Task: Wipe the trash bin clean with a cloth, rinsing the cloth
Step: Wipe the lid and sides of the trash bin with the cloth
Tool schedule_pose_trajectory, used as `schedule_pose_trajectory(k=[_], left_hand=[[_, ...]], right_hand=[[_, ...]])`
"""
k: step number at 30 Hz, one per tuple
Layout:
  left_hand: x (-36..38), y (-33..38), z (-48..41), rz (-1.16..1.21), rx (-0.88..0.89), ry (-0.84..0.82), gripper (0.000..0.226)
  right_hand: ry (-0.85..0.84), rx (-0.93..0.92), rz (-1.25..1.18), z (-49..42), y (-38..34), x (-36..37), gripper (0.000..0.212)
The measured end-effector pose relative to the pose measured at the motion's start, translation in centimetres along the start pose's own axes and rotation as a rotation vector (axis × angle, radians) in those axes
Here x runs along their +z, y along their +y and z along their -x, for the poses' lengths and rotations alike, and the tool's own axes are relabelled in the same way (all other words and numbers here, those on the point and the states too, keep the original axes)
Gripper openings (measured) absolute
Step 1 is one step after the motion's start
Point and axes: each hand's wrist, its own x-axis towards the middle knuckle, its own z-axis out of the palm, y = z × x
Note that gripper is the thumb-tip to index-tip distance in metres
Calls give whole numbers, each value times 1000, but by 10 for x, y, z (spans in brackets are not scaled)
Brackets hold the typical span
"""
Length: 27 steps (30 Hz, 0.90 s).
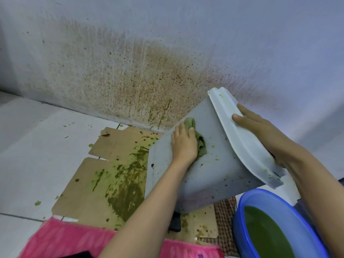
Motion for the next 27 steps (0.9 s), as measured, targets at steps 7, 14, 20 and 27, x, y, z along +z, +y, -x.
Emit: schedule_pose_trajectory(k=[7, 14, 20, 27], left_hand=[[13, 39, 96, 122, 204, 45, 51], [23, 58, -6, 47, 240, 10, 41], [12, 12, -81, 14, 129, 54, 44], [-18, -75, -67, 6, -23, 120, 43]], right_hand=[[40, 22, -1, -6, -5, 9, 56], [125, -40, -17, 0, 1, 6, 43], [139, -3, -77, -1, 8, 0, 40], [193, -10, -131, 1, 13, -5, 38]])
